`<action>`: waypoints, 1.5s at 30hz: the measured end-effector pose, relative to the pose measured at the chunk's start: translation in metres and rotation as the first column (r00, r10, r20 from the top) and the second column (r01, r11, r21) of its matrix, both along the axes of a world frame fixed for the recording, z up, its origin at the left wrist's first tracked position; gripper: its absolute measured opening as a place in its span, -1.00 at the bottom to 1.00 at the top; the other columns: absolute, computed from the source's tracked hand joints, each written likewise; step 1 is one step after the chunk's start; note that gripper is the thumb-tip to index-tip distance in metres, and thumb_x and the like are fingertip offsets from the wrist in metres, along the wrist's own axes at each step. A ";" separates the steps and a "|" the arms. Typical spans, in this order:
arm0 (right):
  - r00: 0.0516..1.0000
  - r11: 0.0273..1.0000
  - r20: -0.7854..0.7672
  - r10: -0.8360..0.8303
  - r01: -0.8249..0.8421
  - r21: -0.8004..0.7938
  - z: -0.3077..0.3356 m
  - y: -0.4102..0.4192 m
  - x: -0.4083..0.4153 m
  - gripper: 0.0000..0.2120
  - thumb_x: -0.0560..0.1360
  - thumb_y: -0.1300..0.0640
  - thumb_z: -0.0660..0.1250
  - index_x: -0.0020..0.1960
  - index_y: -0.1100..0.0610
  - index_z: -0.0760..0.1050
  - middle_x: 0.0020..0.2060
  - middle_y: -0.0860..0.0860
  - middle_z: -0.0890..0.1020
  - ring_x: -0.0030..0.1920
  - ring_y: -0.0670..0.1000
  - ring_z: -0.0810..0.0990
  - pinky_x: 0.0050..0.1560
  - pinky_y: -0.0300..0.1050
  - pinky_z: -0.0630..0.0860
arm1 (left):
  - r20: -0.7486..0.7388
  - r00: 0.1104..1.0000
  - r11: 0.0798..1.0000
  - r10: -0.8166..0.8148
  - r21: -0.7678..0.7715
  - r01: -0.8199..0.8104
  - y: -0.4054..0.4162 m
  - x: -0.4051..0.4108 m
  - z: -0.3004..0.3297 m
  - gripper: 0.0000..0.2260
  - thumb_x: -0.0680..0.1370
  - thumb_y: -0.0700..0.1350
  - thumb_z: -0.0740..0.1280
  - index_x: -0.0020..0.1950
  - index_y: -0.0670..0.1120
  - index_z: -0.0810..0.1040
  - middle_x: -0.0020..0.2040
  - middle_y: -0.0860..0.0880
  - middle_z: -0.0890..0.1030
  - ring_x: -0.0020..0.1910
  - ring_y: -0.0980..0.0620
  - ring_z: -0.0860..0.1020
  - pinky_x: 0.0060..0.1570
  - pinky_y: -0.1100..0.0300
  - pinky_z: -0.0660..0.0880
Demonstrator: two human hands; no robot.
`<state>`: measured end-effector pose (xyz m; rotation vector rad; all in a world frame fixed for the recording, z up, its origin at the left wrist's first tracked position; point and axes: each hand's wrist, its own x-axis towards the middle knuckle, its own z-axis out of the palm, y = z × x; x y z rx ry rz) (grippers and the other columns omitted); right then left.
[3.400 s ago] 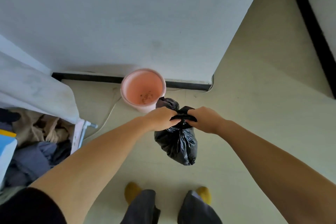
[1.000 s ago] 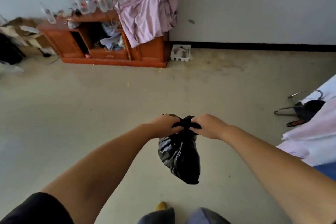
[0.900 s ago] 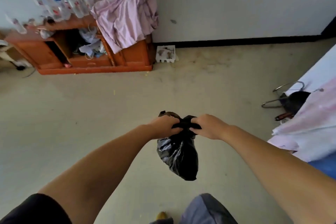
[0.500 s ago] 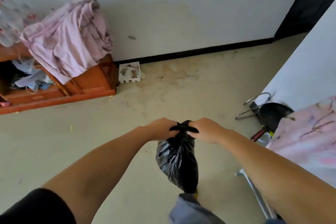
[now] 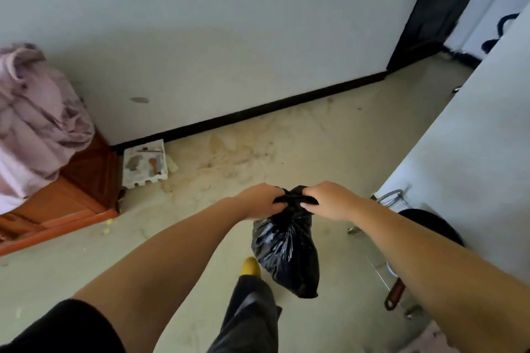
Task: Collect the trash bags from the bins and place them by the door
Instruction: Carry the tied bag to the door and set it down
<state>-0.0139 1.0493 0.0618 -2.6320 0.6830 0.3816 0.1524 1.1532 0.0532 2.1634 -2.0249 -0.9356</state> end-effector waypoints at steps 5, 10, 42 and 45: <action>0.991 0.991 0.042 -0.129 0.128 0.031 -0.007 -0.115 0.048 -0.78 0.57 0.03 0.19 -0.03 0.17 0.51 -0.30 0.13 0.59 -0.34 0.12 0.51 -0.36 -0.09 0.29 | 0.016 0.992 0.992 -0.124 0.020 0.124 -0.137 0.062 0.000 -0.79 0.60 -0.03 0.15 0.01 -0.14 0.49 -0.23 -0.04 0.49 -0.26 -0.04 0.45 -0.24 0.11 0.36; 0.963 0.965 0.064 -0.261 0.259 0.034 0.003 -0.212 0.080 -0.81 0.57 0.04 0.21 -0.18 0.10 0.37 -0.43 0.00 0.43 -0.36 0.08 0.43 -0.37 -0.10 0.26 | 0.046 0.967 0.968 -0.249 0.014 0.249 -0.259 0.101 0.009 -0.83 0.60 -0.03 0.15 -0.12 -0.08 0.42 -0.25 -0.01 0.44 -0.26 -0.03 0.44 -0.24 0.13 0.34; 0.816 0.815 0.032 -0.577 0.573 0.083 -0.014 -0.968 0.085 -0.88 0.54 0.05 0.25 -0.17 0.02 0.43 -0.30 0.01 0.50 -0.26 0.04 0.48 -0.32 -0.13 0.31 | -0.023 0.866 0.867 -0.499 -0.022 0.498 -1.056 0.111 0.000 -0.80 0.59 -0.09 0.17 0.04 -0.19 0.50 -0.12 -0.11 0.51 -0.17 -0.06 0.47 -0.11 0.07 0.39; 0.750 0.750 0.048 -0.660 0.652 0.115 -0.006 -1.030 0.086 -0.91 0.52 0.08 0.26 -0.15 0.01 0.49 -0.29 0.00 0.54 -0.23 0.05 0.54 -0.32 -0.15 0.34 | -0.031 0.842 0.843 -0.538 -0.028 0.538 -1.129 0.113 0.010 -0.78 0.59 -0.08 0.18 0.02 -0.21 0.51 -0.07 -0.17 0.55 -0.12 -0.13 0.52 -0.08 0.04 0.43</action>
